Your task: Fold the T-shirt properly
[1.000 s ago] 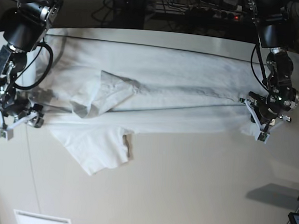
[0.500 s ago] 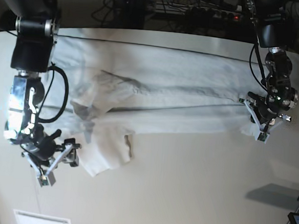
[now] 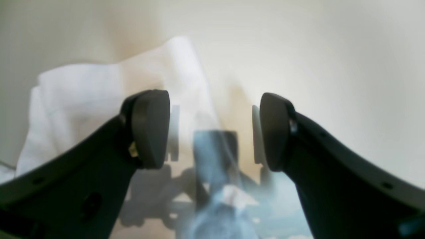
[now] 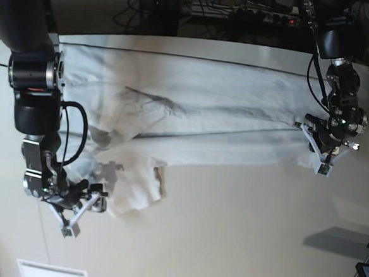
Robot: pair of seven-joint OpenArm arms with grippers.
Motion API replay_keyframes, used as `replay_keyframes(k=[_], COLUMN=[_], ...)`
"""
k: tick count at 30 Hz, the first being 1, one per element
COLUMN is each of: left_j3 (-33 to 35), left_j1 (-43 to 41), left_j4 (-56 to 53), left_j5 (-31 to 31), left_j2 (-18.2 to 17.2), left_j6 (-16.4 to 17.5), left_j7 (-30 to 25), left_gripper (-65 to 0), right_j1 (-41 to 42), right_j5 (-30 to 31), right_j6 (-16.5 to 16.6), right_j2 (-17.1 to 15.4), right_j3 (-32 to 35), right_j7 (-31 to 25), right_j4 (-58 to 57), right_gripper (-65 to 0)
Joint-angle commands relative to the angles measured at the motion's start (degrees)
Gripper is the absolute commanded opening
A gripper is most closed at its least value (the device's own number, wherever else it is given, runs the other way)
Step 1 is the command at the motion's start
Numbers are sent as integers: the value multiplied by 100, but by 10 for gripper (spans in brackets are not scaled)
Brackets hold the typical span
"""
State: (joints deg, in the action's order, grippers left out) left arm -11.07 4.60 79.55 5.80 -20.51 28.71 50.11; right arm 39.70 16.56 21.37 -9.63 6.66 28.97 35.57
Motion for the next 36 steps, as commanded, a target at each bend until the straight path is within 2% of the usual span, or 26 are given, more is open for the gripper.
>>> replay_keyframes(k=[1,5,9,17,19,20,24,27,31,36], left_j3=[-5,-5,-5,-23,-31,-31,-40,-14,-14,-14], left_j1=[63,63,72,107,116,116,125,133,133,133], left_j4=[76,76,76,67,67,67,50,50,50,67], left_j5=[-48,-48,-48,-48,-48,-48,-48,-48,-48,-48], left_j2=[-89,-81,-28,34,34,34,34,34,60,60], left_j6=[-27,-27,-27,-27,-27,-27,-27,-27,-27,-27], left_j7=[22,22,22,22,22,22,22,22,22,22], left_gripper=[-650,-650,-650,-650,-650,-650,-650,-650,-650,-650], right_j1=[254,386,386,359,359,359,359,351,157,-353], right_j5=[63,63,63,63,63,63,63,72,81,89], right_j6=[48,48,57,57,57,57,57,48,48,31], right_j2=[-9,0,167,519,519,519,519,510,475,457], right_j3=[42,165,350,578,578,578,543,543,543,543], right_j7=[-194,-502,-677,-713,-704,-704,-686,-686,-651,-71], right_j4=[-89,-625,-924,-1065,-1065,-1065,-1065,-1056,-722,518], right_gripper=[-242,-242,-242,-251,-290,-340,-643,-630,-650,-649])
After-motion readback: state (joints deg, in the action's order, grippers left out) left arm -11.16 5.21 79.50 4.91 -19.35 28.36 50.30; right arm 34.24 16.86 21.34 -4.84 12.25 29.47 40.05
